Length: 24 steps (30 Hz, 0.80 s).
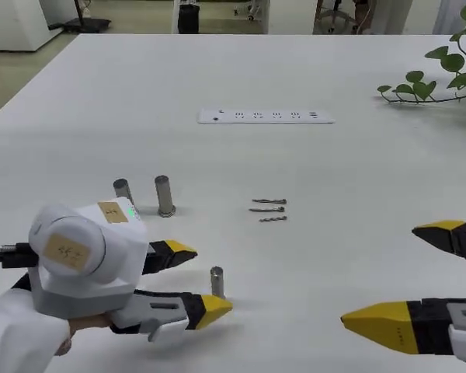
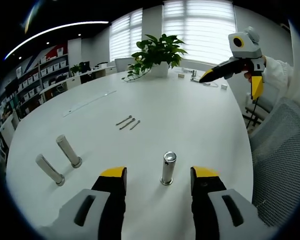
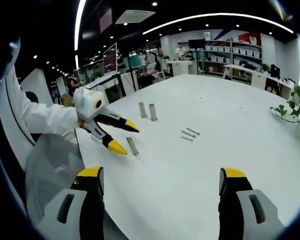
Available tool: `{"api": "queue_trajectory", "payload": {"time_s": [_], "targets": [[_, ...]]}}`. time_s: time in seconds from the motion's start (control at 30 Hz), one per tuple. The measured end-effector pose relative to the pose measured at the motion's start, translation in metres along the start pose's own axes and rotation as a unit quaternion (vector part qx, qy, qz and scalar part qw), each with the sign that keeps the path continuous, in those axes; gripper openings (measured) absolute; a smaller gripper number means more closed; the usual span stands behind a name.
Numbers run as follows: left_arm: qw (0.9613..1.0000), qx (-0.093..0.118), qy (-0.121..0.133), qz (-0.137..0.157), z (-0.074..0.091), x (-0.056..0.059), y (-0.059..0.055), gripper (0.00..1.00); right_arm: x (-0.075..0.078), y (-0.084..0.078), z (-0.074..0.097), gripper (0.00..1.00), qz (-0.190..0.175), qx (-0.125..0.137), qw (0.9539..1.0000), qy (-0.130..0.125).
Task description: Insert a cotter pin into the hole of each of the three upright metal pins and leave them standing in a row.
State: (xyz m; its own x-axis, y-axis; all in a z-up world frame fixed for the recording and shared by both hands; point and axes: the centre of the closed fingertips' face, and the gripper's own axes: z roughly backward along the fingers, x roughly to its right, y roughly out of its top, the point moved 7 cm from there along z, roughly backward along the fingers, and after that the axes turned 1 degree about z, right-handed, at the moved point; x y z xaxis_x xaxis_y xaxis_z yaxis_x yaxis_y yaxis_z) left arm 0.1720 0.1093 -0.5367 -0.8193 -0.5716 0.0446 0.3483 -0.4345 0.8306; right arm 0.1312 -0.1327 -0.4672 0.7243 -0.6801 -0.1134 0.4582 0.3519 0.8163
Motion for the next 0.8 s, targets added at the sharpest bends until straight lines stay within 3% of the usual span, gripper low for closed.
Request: {"api": "queue_trajectory", "payload": {"time_s": [0.1,0.17,0.33,0.47,0.8], "targets": [[0.9999,0.005,-0.009,0.010,0.006,0.002,0.000,0.69,-0.001,0.000,-0.001,0.94,0.000,-0.001,1.0000,0.001],[0.9996,0.014,-0.016,0.021,0.010,0.003,0.001,0.73,-0.002,0.000,-0.002,0.94,0.000,-0.002,1.0000,0.003],[0.9988,0.036,-0.005,0.033,0.017,0.001,0.003,0.80,-0.002,0.001,-0.003,0.94,0.002,-0.002,1.0000,0.004],[0.9978,0.042,-0.015,0.049,0.021,0.004,0.002,0.97,-0.001,0.002,-0.002,0.94,0.004,-0.002,1.0000,0.002],[0.9972,0.025,-0.036,0.060,0.032,0.013,-0.008,0.99,0.008,0.007,-0.005,0.91,0.009,-0.008,0.9999,0.001]]}}
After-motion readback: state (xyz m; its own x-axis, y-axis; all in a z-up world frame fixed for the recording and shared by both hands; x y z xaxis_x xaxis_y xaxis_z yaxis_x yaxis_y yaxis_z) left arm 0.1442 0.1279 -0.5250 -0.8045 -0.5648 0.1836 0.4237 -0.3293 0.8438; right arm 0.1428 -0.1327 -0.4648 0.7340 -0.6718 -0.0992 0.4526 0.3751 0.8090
